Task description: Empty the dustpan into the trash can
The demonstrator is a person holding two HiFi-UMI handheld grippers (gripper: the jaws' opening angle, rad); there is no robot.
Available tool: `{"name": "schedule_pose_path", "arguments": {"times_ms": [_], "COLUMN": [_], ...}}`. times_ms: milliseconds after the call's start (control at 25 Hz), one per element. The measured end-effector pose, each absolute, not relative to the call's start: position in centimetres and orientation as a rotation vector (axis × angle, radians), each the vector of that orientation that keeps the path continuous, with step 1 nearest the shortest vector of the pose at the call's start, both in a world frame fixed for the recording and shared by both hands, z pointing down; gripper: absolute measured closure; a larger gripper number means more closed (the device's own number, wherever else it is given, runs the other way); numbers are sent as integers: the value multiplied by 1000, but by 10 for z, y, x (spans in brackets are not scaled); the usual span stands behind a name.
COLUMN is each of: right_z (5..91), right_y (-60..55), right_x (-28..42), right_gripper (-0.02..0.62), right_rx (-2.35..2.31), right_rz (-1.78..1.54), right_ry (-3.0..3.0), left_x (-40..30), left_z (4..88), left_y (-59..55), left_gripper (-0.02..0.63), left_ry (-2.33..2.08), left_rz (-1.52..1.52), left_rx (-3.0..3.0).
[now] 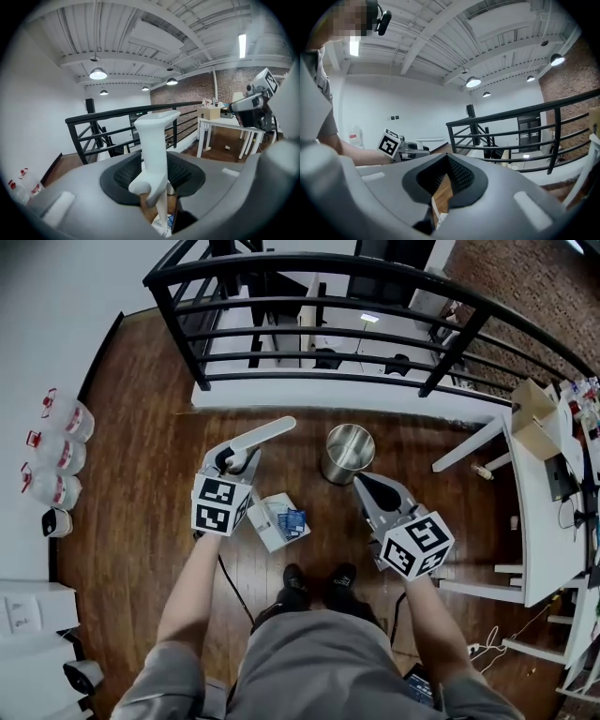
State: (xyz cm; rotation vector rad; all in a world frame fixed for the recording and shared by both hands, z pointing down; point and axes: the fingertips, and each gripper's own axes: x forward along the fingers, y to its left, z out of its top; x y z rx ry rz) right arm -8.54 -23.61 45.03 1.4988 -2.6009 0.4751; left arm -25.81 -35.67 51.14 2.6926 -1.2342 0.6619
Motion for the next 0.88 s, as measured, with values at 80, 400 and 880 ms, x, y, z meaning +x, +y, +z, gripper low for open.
{"name": "schedule_pose_path", "arguments": {"times_ms": [80,400,880], "right_z": [444,420,373], "right_y": [-238,-245,-271], "right_x": [-77,-43,4], "right_gripper": [597,597,597], "right_rx": [1511,1545,1560], "right_rz": [461,402,278], "right_ry": [-2615,-2650,-2710], "left_x": [-252,-213,-133], "left_z": [491,412,277], "left_y": [-360,-367,-423], "left_gripper": [460,463,520], "left_ry": [-1258,-1306,-1340], "left_rz": [644,564,335], "left_rx": [2689,2759,2903]}}
